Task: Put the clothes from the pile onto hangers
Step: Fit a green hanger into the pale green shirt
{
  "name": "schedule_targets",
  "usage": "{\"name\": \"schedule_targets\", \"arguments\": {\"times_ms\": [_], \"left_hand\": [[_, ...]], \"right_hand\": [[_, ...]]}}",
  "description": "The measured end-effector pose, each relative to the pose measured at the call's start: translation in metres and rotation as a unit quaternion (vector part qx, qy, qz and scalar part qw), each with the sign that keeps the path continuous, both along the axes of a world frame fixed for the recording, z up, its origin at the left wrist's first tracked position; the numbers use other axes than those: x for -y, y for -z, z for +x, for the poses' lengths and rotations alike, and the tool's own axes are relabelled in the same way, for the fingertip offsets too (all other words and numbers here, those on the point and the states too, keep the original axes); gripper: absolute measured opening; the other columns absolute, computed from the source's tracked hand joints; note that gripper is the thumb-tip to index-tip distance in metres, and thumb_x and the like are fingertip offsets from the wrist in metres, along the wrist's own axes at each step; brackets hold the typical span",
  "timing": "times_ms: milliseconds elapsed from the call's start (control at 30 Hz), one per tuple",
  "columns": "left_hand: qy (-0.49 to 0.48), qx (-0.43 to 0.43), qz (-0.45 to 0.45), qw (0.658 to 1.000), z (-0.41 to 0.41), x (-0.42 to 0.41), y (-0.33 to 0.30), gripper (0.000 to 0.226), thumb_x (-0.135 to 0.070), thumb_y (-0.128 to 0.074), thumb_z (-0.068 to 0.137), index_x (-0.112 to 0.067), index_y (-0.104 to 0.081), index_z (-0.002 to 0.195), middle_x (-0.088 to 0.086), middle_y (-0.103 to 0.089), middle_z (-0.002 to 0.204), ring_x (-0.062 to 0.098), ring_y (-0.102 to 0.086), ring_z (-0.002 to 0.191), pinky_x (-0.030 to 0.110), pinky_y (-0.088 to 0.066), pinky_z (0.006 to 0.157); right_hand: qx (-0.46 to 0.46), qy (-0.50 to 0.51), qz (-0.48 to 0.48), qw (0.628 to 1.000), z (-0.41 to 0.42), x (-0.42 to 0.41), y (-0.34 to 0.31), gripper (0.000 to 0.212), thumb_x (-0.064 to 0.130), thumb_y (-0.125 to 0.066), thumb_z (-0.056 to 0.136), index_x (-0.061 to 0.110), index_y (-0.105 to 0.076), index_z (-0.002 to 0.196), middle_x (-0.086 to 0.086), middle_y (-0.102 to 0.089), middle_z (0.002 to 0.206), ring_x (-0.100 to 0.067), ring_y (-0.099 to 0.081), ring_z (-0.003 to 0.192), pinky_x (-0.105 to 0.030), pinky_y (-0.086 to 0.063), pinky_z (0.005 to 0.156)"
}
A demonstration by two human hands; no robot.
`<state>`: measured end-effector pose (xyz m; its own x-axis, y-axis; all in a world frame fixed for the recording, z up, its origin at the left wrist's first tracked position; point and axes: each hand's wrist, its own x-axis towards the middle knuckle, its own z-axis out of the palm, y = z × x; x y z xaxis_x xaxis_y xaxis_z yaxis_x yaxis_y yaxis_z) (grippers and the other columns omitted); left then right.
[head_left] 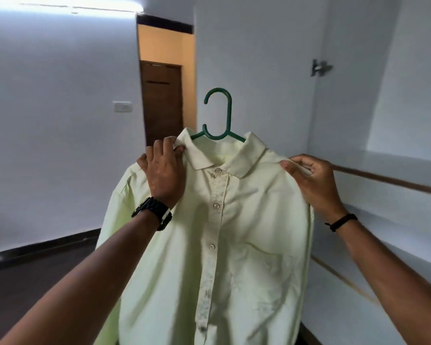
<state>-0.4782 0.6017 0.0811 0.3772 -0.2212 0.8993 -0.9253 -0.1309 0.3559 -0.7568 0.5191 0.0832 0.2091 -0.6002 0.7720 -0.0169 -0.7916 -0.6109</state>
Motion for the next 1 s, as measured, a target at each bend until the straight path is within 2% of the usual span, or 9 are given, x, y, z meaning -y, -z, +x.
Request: {"name": "schedule_targets", "arguments": {"times_ms": [133,400,500,633,700,800,900,1000], "left_hand": [[0.082,-0.006,0.020,0.996,-0.082,0.081,-0.084,0.020,-0.025,-0.042,0.098,-0.011,-0.053,0.109,0.011,-0.056,0.101,0.032,-0.045,0.095,0.041,-0.024,0.083],[0.215,-0.002,0.046,0.975,-0.200,0.153,-0.188,0.018,-0.021,-0.036,0.100,-0.008,-0.048,0.105,0.014,-0.056,0.097,0.035,-0.048,0.093,0.044,-0.028,0.086],[0.256,0.005,0.043,0.966,-0.234,0.161,-0.213,0.020,-0.021,-0.035,0.100,-0.006,-0.048,0.106,0.016,-0.057,0.098,0.037,-0.050,0.094,0.045,-0.029,0.086],[0.305,0.030,0.085,0.948,-0.290,0.171,-0.243,0.029,-0.025,-0.034,0.101,-0.005,-0.049,0.115,0.016,-0.060,0.104,0.038,-0.054,0.099,0.045,-0.032,0.087],[0.326,0.032,0.119,0.937,-0.320,0.177,-0.253,0.032,-0.029,-0.032,0.102,-0.005,-0.050,0.114,0.017,-0.060,0.109,0.037,-0.054,0.103,0.044,-0.033,0.089],[0.389,0.004,0.140,0.910,-0.376,0.189,-0.258,0.037,-0.032,-0.034,0.102,-0.005,-0.047,0.124,0.019,-0.053,0.120,0.038,-0.052,0.108,0.046,-0.037,0.089],[0.412,0.028,0.134,0.901,-0.430,0.208,-0.246,0.052,-0.039,-0.037,0.100,-0.010,-0.035,0.143,0.018,-0.038,0.143,0.038,-0.044,0.123,0.048,-0.036,0.097],[0.474,0.021,0.151,0.867,-0.484,0.227,-0.237,0.059,-0.044,-0.037,0.099,-0.014,-0.026,0.149,0.017,-0.027,0.152,0.037,-0.035,0.133,0.050,-0.032,0.106]], "right_hand": [[-0.011,0.084,-0.004,0.996,-0.092,0.036,-0.091,0.010,0.021,-0.070,0.085,0.014,-0.069,0.078,0.013,-0.067,0.071,0.000,-0.059,0.070,-0.017,-0.044,0.070],[-0.065,0.246,-0.056,0.966,-0.216,0.038,-0.217,0.013,0.018,-0.070,0.085,0.006,-0.071,0.081,-0.005,-0.072,0.083,-0.005,-0.062,0.075,-0.023,-0.047,0.074],[-0.072,0.287,-0.071,0.952,-0.249,0.025,-0.243,0.017,0.020,-0.070,0.086,0.003,-0.072,0.083,-0.003,-0.071,0.083,-0.006,-0.062,0.076,-0.023,-0.047,0.074],[-0.074,0.361,-0.080,0.926,-0.296,0.002,-0.264,0.019,0.023,-0.070,0.086,0.005,-0.071,0.081,0.003,-0.068,0.077,0.005,-0.058,0.070,-0.014,-0.043,0.072],[-0.075,0.401,-0.083,0.909,-0.317,-0.006,-0.271,0.021,0.025,-0.069,0.086,0.005,-0.071,0.080,0.004,-0.066,0.074,0.008,-0.056,0.066,-0.015,-0.042,0.070],[-0.079,0.472,-0.102,0.872,-0.353,-0.013,-0.279,0.021,0.026,-0.069,0.086,0.007,-0.071,0.079,0.002,-0.067,0.073,0.001,-0.055,0.066,-0.020,-0.042,0.070],[-0.086,0.528,-0.118,0.837,-0.382,-0.008,-0.281,0.024,0.028,-0.068,0.087,0.006,-0.071,0.078,-0.003,-0.070,0.074,-0.012,-0.060,0.068,-0.010,-0.038,0.064],[-0.086,0.574,-0.123,0.805,-0.407,0.001,-0.283,0.028,0.030,-0.066,0.088,0.005,-0.070,0.077,-0.004,-0.069,0.072,-0.017,-0.061,0.069,-0.007,-0.036,0.064]]}}
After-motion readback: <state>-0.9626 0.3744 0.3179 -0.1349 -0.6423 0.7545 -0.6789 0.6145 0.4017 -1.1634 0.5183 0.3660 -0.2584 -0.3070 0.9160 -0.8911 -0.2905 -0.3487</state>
